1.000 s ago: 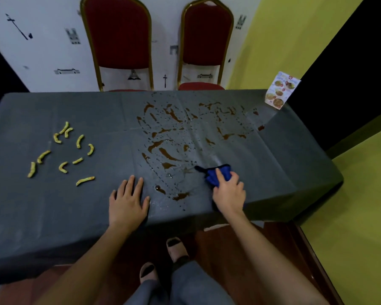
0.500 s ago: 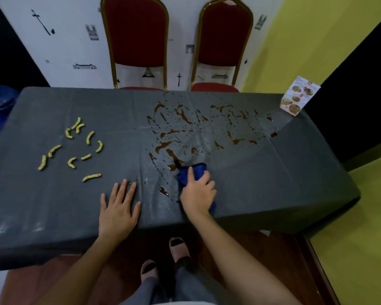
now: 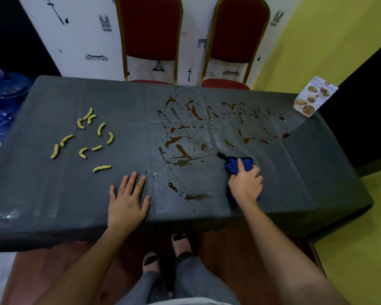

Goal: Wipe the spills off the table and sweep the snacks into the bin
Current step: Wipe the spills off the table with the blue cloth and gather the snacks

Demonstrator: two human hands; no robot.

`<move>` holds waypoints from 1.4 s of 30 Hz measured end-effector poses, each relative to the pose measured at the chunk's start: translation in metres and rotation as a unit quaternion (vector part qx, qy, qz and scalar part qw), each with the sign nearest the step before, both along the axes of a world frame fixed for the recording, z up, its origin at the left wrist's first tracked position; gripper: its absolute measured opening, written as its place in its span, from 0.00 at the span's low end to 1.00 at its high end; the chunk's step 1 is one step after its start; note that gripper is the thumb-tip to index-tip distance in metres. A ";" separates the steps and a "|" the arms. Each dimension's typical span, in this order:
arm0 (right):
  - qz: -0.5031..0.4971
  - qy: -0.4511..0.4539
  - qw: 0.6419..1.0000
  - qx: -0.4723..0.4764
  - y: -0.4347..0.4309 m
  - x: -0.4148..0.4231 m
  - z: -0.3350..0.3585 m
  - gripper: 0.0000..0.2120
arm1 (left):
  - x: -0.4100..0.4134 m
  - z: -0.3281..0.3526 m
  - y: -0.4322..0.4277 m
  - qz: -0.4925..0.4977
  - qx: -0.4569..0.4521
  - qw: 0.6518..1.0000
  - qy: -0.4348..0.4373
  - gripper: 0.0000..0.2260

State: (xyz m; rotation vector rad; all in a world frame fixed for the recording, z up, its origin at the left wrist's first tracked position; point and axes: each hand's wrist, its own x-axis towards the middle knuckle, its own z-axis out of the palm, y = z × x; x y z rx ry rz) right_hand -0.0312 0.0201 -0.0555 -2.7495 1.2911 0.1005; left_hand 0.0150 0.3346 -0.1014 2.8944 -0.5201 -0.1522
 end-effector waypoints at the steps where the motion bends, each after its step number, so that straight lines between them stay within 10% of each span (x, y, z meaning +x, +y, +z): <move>1: -0.030 -0.001 1.000 0.004 -0.006 0.004 0.000 0.28 | 0.001 -0.001 0.001 -0.001 0.004 1.000 0.001 0.30; 5: -0.081 -0.002 0.996 0.025 0.017 0.026 -0.002 0.28 | -0.001 -0.005 0.005 0.004 0.009 1.000 0.011 0.30; 17: 0.211 0.009 0.976 0.049 0.139 0.040 0.000 0.30 | -0.005 -0.003 0.004 0.011 0.005 1.000 0.011 0.30; 30: -0.059 0.006 0.998 0.010 0.040 0.030 -0.005 0.29 | 0.004 -0.001 0.001 0.001 -0.003 1.000 0.004 0.30; 42: 0.250 0.018 0.967 0.047 0.190 0.044 -0.004 0.31 | -0.011 -0.008 0.035 0.072 -0.007 0.997 0.014 0.32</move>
